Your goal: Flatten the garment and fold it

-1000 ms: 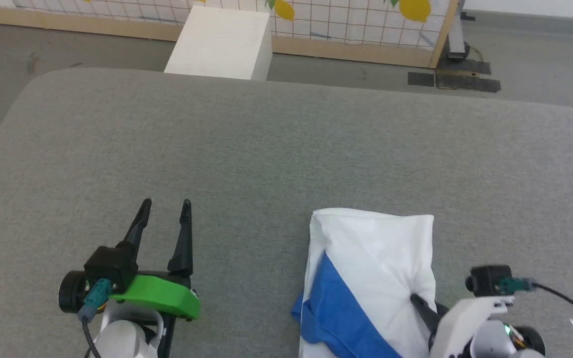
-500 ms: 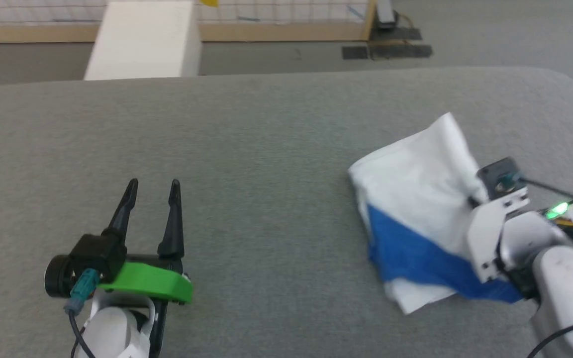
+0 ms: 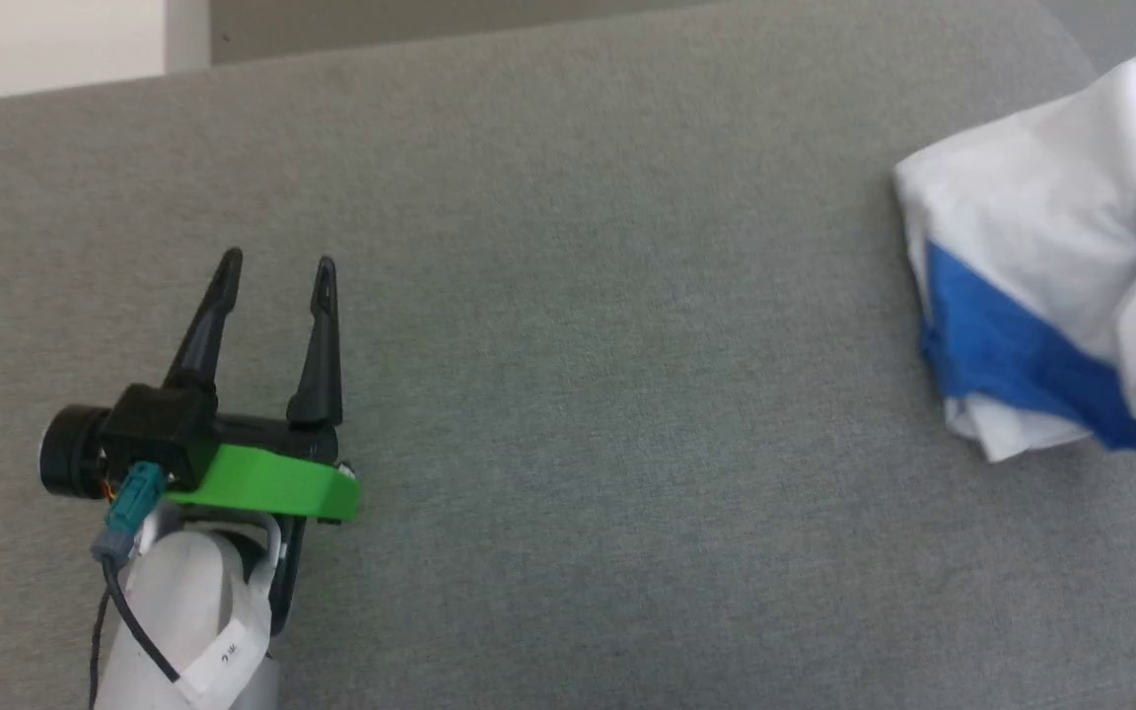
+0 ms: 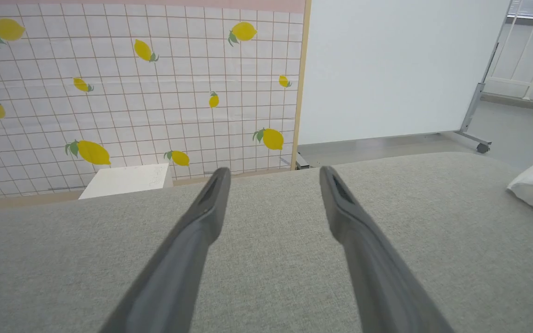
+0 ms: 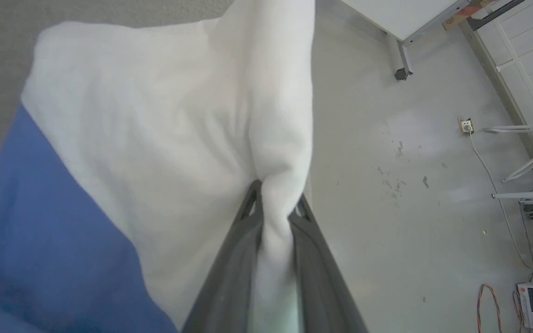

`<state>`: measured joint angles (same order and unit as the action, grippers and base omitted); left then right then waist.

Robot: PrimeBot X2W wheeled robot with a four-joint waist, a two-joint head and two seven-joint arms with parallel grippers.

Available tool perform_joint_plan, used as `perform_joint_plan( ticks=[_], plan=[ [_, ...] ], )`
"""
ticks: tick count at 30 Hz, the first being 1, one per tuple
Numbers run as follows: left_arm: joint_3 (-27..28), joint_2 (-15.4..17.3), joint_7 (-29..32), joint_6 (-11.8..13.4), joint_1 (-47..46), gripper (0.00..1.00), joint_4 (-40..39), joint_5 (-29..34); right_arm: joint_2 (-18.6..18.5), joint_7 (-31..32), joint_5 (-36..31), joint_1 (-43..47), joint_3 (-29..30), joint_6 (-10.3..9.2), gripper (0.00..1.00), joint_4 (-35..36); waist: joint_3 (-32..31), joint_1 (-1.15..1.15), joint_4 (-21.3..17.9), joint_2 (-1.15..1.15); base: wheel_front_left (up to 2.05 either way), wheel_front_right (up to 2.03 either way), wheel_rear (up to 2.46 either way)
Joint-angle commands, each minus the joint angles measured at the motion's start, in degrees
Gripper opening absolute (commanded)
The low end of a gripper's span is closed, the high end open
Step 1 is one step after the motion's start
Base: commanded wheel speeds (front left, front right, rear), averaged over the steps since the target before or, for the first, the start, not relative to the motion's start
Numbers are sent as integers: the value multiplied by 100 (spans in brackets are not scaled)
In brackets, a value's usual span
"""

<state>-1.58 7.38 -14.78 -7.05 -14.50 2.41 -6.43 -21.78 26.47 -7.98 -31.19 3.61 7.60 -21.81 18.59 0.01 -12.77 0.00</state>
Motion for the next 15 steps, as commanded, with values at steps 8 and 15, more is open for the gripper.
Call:
perform_joint_plan(
  ticks=[8, 15],
  plan=[
    [-105, 193, -17, -30, -378, 100, -4, 22, -32, -567, -596, -748, 579, -11, 0, -675, 852, -1, -111, 0, 0, 0, 0],
    [-177, 170, -19, -18, -397, 100, 155, -21, 45, -948, -894, -973, 937, -11, 100, -1109, 756, -1, 146, 0, 0, 0, 0]
  ],
)
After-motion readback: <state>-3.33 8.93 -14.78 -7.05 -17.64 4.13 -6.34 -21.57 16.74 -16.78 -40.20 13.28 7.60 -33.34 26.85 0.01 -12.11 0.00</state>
